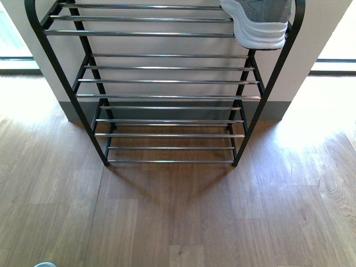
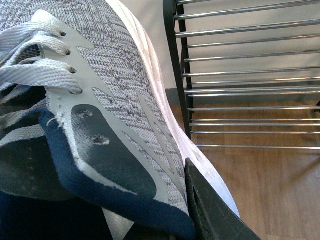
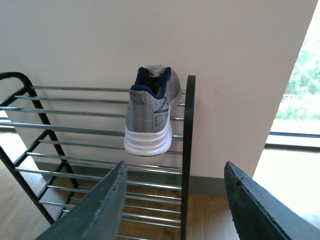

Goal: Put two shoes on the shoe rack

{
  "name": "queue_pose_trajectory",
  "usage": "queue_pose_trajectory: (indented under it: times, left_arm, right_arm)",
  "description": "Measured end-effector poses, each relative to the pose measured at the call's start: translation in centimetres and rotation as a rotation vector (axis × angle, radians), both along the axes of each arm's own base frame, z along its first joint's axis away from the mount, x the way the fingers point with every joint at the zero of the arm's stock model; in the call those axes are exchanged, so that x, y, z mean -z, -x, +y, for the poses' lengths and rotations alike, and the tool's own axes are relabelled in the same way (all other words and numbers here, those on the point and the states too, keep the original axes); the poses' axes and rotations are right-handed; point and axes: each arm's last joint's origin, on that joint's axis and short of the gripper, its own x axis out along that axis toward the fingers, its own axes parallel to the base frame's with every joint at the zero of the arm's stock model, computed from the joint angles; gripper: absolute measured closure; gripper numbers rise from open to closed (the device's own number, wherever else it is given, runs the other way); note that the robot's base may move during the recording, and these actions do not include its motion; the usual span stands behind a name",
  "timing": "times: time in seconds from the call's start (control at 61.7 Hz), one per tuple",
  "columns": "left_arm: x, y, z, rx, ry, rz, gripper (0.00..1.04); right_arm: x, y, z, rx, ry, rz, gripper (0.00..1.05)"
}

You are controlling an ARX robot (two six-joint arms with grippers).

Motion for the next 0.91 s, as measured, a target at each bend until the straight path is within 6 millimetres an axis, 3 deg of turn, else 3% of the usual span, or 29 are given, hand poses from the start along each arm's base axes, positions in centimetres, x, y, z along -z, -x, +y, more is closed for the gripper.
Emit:
queue_pose_trajectory:
  times: [0.178,0.275,0.616,0.907]
  left_arm:
    - [0.0,0.0,0.0,0.001,0.001,0.0,1.03]
    - [0.0,0.0,0.0,0.001,0.0,0.0,1.03]
    - [0.0,0.0,0.0,0.001,0.001,0.0,1.03]
    - [0.0,0.0,0.0,0.001,0.001,0.0,1.03]
  right_arm:
    - [0.7,1.8,0.0,0.002,0.016,0.002,0.82]
    - [1.1,2.8,0.0,0.002,0.021,0.003,1.03]
    - [2.4,5.0,0.0,0.001,0.024,-0.004,1.03]
    - [1.9,6.3,0.0,0.002,0.025,-0.019,1.03]
